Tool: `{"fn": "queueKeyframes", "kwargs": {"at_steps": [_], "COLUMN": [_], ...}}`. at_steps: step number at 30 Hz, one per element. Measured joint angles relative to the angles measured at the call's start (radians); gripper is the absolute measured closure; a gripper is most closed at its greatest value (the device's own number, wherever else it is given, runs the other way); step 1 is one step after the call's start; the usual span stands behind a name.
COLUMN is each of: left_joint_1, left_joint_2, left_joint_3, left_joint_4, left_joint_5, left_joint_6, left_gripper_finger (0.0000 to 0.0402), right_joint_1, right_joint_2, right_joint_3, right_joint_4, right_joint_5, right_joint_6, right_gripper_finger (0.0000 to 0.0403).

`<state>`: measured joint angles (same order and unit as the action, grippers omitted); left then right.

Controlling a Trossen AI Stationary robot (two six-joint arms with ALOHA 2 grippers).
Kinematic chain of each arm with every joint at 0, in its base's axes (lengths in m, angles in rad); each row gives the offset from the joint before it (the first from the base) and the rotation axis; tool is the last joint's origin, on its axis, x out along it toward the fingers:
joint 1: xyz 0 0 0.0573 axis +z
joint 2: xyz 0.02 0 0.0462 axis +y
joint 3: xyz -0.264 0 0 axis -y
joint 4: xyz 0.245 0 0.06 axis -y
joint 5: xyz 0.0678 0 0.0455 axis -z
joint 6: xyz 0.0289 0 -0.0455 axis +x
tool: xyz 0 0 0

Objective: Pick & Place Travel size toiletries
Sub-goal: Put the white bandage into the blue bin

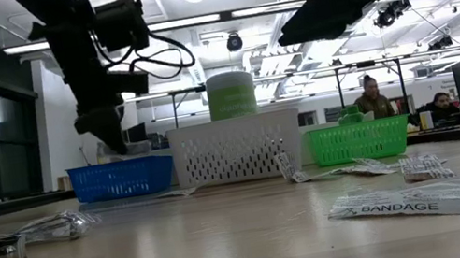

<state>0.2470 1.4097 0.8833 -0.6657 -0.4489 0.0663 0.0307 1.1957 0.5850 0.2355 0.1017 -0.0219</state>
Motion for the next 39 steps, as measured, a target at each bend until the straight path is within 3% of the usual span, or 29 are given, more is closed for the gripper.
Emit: {"fn": "queueKeyframes", "kwargs": {"at_steps": [9,13,21,28,39], "left_joint_1": [0.015,0.015,0.014,-0.021,-0.032], "left_joint_2": [0.0,0.0,0.0,0.0,0.0], "left_joint_3": [0.0,0.0,0.0,0.0,0.0], "left_joint_4": [-0.007,-0.009,-0.018,-0.004,0.035], "left_joint_5": [-0.079,-0.081,0.056,0.063,0.055], "left_joint_6": [0.056,-0.024,-0.155,-0.188,-0.198], "left_gripper_finger": [0.0304,0.0277,0.0277,0.0277,0.0278], "right_joint_1": [0.0,0.0,0.009,0.038,0.031], "right_joint_2": [0.0,0.0,0.0,0.011,0.199], "right_joint_3": [0.0,0.0,0.0,0.0,0.0], "right_joint_4": [-0.003,-0.045,-0.265,-0.485,-0.394], "right_joint_5": [-0.007,-0.007,-0.082,-0.075,-0.08], "right_joint_6": [0.026,0.031,0.081,-0.034,-0.065], "right_gripper_finger": [0.0195,0.0195,0.0195,0.0195,0.0195]}}
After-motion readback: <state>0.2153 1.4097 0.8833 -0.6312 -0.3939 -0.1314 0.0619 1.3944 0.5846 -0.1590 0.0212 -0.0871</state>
